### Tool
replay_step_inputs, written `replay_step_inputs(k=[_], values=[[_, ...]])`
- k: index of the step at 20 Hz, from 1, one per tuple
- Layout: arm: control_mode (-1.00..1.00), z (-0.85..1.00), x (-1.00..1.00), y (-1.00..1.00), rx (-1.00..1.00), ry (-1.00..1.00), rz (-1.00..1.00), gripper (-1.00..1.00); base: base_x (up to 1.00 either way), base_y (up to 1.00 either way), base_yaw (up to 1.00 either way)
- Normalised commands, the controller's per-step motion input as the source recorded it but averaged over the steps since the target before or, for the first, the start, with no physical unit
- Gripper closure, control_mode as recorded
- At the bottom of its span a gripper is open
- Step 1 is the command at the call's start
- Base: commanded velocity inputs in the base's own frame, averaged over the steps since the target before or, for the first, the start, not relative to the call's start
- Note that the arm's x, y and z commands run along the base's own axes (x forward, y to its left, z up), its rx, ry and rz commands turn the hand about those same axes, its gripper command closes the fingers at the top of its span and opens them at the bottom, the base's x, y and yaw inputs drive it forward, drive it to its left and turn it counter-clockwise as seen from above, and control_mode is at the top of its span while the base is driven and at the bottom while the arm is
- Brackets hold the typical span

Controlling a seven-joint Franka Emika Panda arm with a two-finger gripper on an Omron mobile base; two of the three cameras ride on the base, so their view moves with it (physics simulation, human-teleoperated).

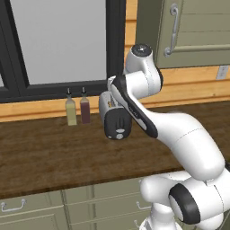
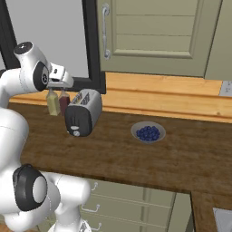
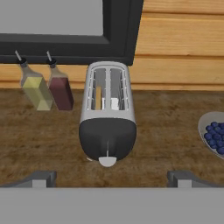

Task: Start the toaster. Once the lever pops up, take the bread to the plate on the dining counter.

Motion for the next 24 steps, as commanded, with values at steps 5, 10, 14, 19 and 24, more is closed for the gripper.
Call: replay_step_inputs(k=[5,10,14,19,24], values=[[-1.0,0.0,0.0,0.0,0.0,0.0,0.0,-1.0,0.0,0.0,0.0],[-1.0,0.0,0.0,0.0,0.0,0.0,0.0,-1.0,0.0,0.0,0.0],[-1.0,0.0,0.0,0.0,0.0,0.0,0.0,-1.0,0.0,0.0,0.0],[-1.0,0.0,0.0,0.0,0.0,0.0,0.0,-1.0,0.0,0.0,0.0],[-1.0,0.0,0.0,0.0,0.0,0.0,0.0,-1.0,0.0,0.0,0.0]])
